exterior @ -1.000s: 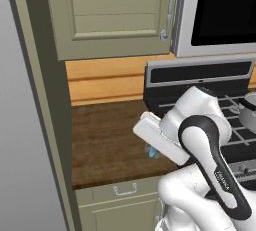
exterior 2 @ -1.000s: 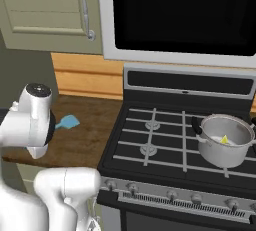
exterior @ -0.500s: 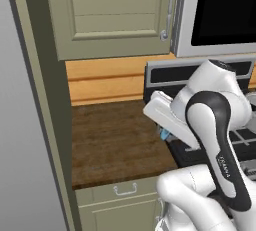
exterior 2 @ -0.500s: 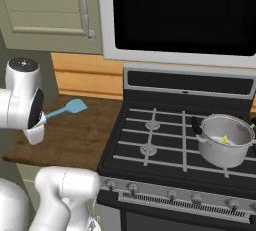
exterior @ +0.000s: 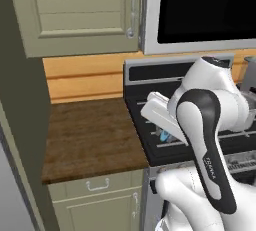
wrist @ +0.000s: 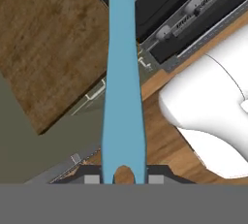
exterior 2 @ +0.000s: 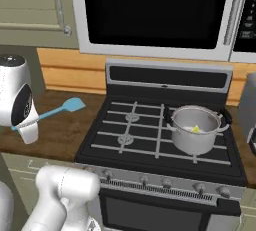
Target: Put the lemon wedge and garlic in the pot. Retrieve the spatula and lightly stir the vegetables in the pot.
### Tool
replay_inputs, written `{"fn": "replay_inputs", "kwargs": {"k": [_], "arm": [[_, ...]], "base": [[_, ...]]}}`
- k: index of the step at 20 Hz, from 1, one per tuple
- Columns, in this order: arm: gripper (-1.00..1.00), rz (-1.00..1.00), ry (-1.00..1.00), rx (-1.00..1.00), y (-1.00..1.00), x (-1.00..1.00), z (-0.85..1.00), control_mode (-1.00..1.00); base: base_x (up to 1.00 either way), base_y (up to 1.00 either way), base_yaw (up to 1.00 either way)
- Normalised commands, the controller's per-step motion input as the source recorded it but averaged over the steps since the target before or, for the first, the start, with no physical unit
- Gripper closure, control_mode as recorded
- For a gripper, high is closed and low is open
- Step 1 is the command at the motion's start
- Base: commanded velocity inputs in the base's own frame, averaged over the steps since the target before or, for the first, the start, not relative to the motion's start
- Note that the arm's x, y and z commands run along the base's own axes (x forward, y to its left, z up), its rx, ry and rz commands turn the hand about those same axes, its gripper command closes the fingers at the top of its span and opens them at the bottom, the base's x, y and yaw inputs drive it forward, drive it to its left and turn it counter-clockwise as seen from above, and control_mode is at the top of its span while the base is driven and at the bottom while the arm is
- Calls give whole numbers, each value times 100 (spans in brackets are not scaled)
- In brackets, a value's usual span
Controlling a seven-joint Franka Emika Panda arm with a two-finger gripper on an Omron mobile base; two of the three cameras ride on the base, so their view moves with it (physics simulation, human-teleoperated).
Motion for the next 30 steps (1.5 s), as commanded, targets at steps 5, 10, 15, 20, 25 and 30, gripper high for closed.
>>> {"fn": "replay_inputs", "kwargs": {"k": [5, 10, 15, 20, 25, 30], "arm": [[100, 0, 0, 0, 0, 0, 0, 100], [100, 0, 0, 0, 0, 0, 0, 100], [100, 0, 0, 0, 0, 0, 0, 100], [100, 0, 0, 0, 0, 0, 0, 100], [100, 0, 0, 1, -6, 7, 5, -100], [100, -2, 7, 26, -61, 12, 30, -100]], "base": [[2, -97, 0], [12, -74, 2], [40, -59, 0], [46, -66, 0], [34, -38, 0], [0, 0, 0]]}}
